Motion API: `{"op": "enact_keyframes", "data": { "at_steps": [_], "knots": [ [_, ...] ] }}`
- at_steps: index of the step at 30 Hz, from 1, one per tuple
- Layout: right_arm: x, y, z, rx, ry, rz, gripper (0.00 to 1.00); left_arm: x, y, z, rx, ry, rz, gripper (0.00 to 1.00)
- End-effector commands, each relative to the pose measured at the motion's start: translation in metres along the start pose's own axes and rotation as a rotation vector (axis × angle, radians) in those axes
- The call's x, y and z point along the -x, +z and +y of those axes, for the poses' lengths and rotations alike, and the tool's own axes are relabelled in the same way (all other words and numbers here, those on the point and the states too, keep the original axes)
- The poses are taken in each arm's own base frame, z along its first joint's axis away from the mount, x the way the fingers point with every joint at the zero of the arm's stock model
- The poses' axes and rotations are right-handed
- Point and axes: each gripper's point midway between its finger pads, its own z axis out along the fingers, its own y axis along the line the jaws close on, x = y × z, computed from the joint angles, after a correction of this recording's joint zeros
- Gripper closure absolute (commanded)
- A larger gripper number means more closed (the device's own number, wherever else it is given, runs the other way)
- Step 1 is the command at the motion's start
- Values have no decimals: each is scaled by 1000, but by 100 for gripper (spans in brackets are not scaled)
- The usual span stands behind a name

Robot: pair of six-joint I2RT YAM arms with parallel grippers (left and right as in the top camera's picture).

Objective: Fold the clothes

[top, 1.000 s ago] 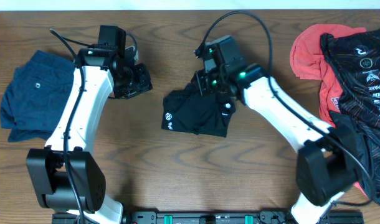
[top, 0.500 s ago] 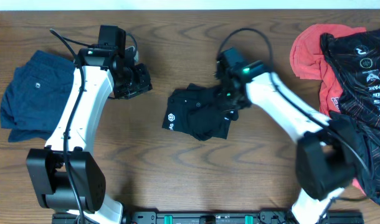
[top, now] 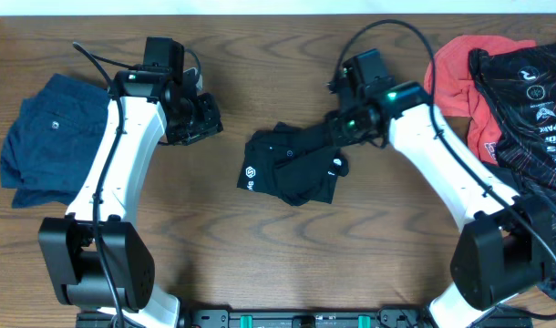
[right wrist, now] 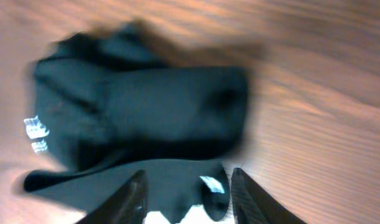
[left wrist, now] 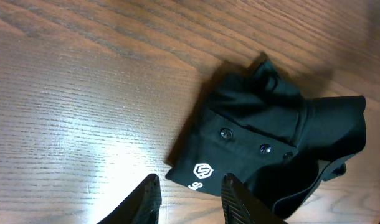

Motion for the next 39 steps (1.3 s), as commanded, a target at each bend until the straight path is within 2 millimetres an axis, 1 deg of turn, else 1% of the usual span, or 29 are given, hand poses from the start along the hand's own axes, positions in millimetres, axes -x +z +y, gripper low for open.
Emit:
{"op": "enact_keyframes", "data": {
  "at_steps": [1,4,7,11,14,16,19,22,25,26,28,30,33,35,39],
  "knots": [
    [-12,5,48,145,-200,38,45,-2,0,3,14,19,3,66],
    [-23,14,66,158,-328,64,40,-2,0,3,14,19,3,66],
    [-29,25,72,128,-372,83,39,-2,0,3,15,18,4,66],
    [-39,35,85,143,-469,108,39,-2,0,3,15,18,5,66],
    [-47,41,91,148,-506,135,36,-2,0,3,15,18,4,66],
    [-51,45,93,151,-517,152,36,-2,0,3,15,18,4,66],
    [-56,51,91,139,-533,173,39,-2,0,3,15,18,5,66],
    [-55,55,86,106,-535,174,41,-2,0,3,15,18,5,66],
    [-46,57,79,51,-544,147,41,-2,0,3,15,18,5,66],
    [-43,57,76,30,-547,135,40,-2,0,3,15,18,5,66],
    [-37,58,75,13,-554,113,36,-2,0,3,15,18,5,66],
    [-31,58,78,18,-569,86,34,-2,0,3,15,18,5,66],
    [-22,59,85,37,-590,43,34,-2,0,3,15,18,4,66],
    [-25,59,93,71,-633,41,34,-2,0,3,15,18,5,66],
    [-36,60,101,85,-660,70,32,-2,0,3,15,18,5,65]
  ]
}}
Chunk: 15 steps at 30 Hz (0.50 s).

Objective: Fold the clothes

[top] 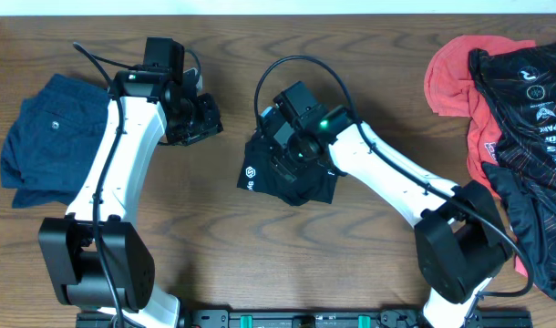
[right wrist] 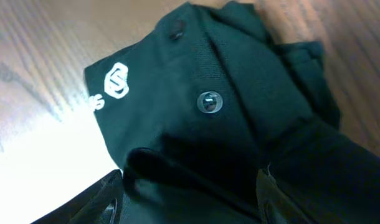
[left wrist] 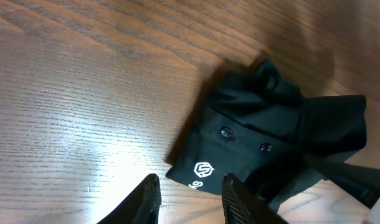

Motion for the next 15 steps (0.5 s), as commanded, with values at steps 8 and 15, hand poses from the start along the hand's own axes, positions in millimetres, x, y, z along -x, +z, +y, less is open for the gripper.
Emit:
{"op": "enact_keyframes", "data": {
  "at_steps": [8,15],
  "knots": [
    [-6,8,25,39,-108,33,45,-1,0,3,14,19,1,65],
    [-35,2,-11,-169,38,162,99,-1,0,3,14,19,2,65]
  ]
}}
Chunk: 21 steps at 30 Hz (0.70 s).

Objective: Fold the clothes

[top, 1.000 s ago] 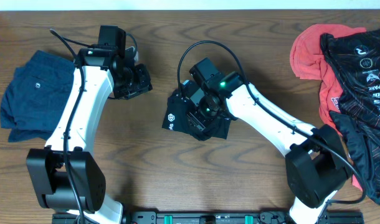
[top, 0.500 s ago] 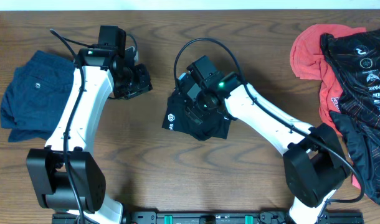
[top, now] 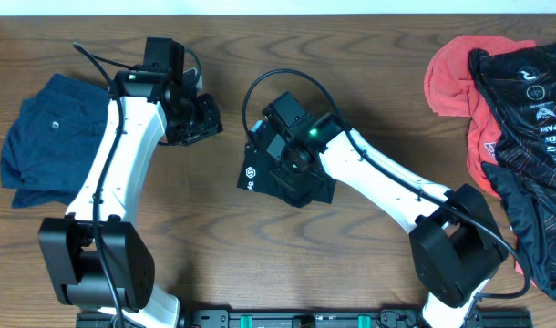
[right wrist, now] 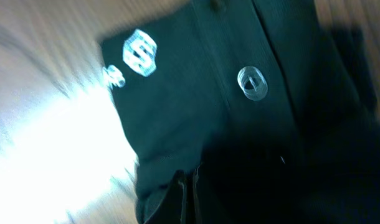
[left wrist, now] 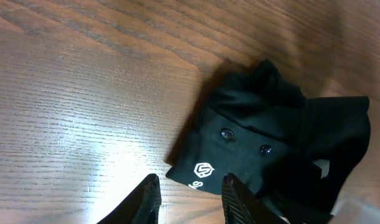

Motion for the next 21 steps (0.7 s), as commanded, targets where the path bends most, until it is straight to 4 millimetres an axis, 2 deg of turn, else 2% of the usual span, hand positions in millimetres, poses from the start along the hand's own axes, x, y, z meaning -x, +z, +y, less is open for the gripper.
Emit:
{"op": "enact_keyframes", "data": {
  "at_steps": [1,6,9,15,18,21],
  "knots": [
    [-29,0,-29,-169,141,117,99,-1,0,3,14,19,1,66],
    [-75,-17,-65,-377,415,254,98,-1,0,3,14,19,1,65],
    [-90,-21,-69,-373,476,298,86,-1,0,3,14,19,1,65],
    [-112,-29,-77,-380,542,370,84,-1,0,2,12,19,2,65],
    [-111,-27,-75,-347,629,354,94,-2,0,0,5,38,4,65],
    [-96,-24,-64,-244,658,293,92,-3,2,-8,-5,109,2,65]
  ]
}}
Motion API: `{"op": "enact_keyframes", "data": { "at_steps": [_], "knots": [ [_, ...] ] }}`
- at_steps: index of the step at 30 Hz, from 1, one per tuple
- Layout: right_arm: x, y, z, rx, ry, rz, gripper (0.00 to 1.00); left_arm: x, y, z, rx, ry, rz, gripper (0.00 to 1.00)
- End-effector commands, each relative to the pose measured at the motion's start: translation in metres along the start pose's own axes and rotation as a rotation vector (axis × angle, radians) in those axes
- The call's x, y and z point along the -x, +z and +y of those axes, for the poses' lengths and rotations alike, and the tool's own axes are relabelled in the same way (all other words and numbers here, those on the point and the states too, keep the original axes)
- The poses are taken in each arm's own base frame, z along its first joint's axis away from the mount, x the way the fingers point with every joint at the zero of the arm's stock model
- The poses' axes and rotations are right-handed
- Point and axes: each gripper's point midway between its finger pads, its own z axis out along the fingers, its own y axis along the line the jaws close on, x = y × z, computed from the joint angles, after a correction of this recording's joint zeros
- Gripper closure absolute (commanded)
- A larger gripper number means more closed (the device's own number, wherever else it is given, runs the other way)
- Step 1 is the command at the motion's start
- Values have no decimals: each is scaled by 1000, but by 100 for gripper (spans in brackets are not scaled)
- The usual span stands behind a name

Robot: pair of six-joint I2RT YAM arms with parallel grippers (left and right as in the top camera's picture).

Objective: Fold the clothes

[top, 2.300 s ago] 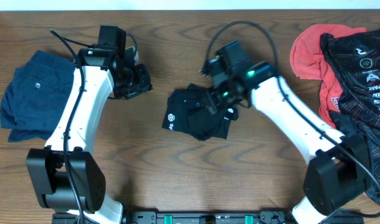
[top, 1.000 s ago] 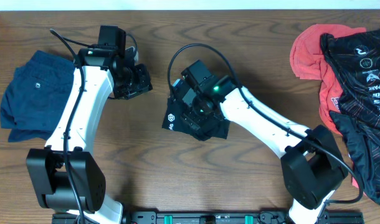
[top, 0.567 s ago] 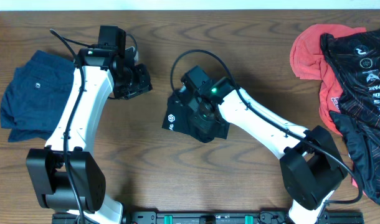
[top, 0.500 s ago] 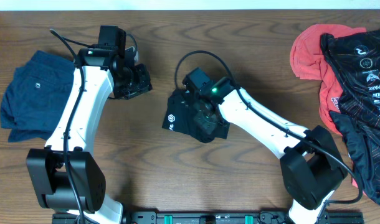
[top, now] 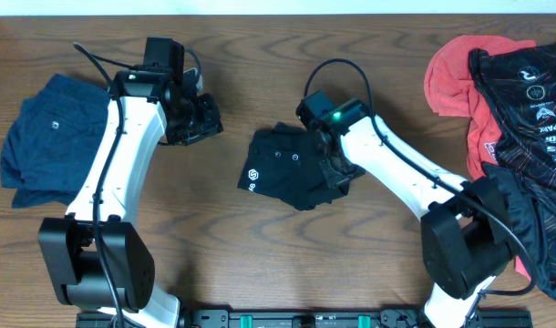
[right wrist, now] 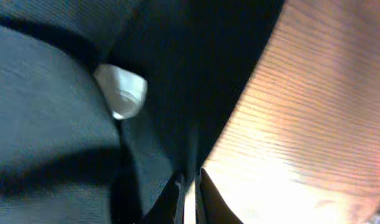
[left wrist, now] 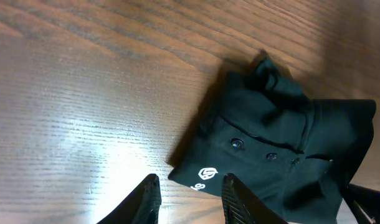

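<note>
A black shirt (top: 292, 178) with a white logo lies crumpled at the table's middle; the left wrist view shows the shirt (left wrist: 271, 140) with its buttons. My right gripper (top: 340, 169) is down on the shirt's right edge. In the right wrist view the right gripper (right wrist: 189, 186) is shut on a fold of the black fabric (right wrist: 47, 137), beside a white button (right wrist: 118, 93). My left gripper (top: 198, 118) hovers open left of the shirt; in its own view the left gripper (left wrist: 189, 200) has nothing between its fingers.
Folded navy shorts (top: 46, 137) lie at the far left. A pile of red cloth (top: 456, 73) and black printed garments (top: 533, 118) fills the right edge. Bare wooden table (top: 260, 264) lies in front of the shirt.
My right gripper has moved from the shirt's left part, near the logo, to its right edge, still shut on fabric. The shirt's button side now lies uncovered. The left arm has not moved.
My right gripper was open at the shirt's right end. Then it stood open over the shirt's middle, then shut on fabric near the logo side. Now it is shut on fabric at the right edge. The left gripper stayed open and still throughout.
</note>
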Motion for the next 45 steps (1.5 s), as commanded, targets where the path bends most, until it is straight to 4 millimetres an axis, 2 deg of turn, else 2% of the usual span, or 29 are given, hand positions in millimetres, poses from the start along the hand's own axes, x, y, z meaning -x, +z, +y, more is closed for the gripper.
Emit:
{"op": "enact_keyframes", "data": {
  "at_steps": [1,4,6,9,11,15,20,23,25,27,29,33,37,42,45],
  "knots": [
    [6,-6,16,130,73,-21,91,-3,3,-10,-6,107,2,65],
    [22,-29,29,240,85,-120,88,-3,7,-26,-24,225,-17,65],
    [27,-44,34,299,76,-171,88,-1,9,-38,-38,286,-37,61],
    [27,-65,50,410,-23,-217,87,2,17,-56,-59,397,-68,57],
    [21,-65,54,431,-55,-198,86,4,28,-64,-65,433,-71,56],
    [6,-48,55,420,-54,-126,85,2,58,-66,-58,443,-29,55],
    [-14,-21,57,417,-51,-54,85,-10,97,-58,-34,440,65,55],
    [-18,-5,58,414,-49,-52,85,-15,118,-49,-17,430,114,55],
    [-19,6,58,406,-45,-64,81,-18,130,-43,-3,422,141,55],
    [-18,19,50,367,-30,-81,80,-21,142,-34,26,414,165,55],
    [-14,34,33,283,34,-105,80,-25,149,-22,74,407,193,56],
    [5,52,0,194,149,-200,81,-38,150,-1,163,392,260,56],
    [34,50,-19,207,217,-314,83,-62,140,11,211,304,363,56],
    [65,40,-31,220,231,-446,83,-96,121,22,287,112,500,56],
    [78,34,-31,218,201,-507,83,-110,115,15,249,76,563,60]
  ]
}}
